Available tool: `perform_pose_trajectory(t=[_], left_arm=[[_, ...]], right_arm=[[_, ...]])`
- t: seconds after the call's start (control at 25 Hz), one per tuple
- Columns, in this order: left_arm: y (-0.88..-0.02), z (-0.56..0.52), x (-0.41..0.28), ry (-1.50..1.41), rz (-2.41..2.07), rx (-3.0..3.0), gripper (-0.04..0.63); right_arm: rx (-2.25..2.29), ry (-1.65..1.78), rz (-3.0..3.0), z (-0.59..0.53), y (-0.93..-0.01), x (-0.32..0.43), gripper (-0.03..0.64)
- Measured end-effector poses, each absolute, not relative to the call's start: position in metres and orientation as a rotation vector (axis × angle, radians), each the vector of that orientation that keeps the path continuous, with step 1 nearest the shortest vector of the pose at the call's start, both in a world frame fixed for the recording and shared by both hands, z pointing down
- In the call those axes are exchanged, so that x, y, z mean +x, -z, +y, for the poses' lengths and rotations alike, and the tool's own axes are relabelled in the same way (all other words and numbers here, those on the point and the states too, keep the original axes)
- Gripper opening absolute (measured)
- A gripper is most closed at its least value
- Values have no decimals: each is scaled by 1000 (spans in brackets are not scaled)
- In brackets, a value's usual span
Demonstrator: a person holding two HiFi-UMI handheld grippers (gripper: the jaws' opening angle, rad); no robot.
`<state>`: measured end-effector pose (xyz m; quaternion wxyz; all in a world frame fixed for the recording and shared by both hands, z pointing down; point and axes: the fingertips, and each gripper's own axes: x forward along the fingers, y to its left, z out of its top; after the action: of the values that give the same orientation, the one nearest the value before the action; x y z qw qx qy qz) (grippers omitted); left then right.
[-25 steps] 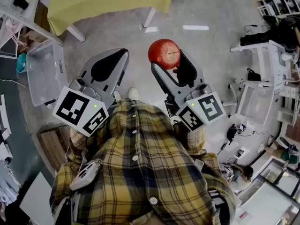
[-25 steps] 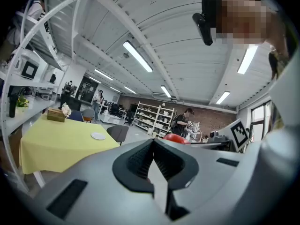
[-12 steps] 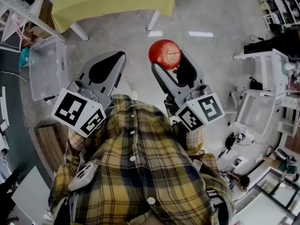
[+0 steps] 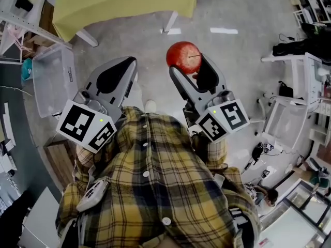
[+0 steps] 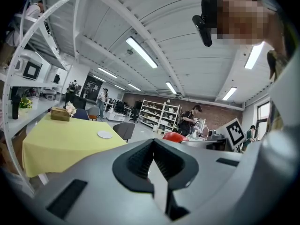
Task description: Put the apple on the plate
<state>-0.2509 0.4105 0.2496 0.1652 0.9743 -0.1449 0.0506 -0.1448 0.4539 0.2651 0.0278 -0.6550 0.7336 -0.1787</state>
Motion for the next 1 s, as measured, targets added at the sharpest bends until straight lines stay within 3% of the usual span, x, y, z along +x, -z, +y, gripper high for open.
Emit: perform_pose_trajectory(t=[0.68,1.0], left_arm=[[-252,210,-224,-164,-314,2748,8],[-262,164,-224,-188,-246,2724,8]], right_arm=[[-2200,611,2129,280,-269,-99,339],[-2306,668,2018,252,-282,-87,339]])
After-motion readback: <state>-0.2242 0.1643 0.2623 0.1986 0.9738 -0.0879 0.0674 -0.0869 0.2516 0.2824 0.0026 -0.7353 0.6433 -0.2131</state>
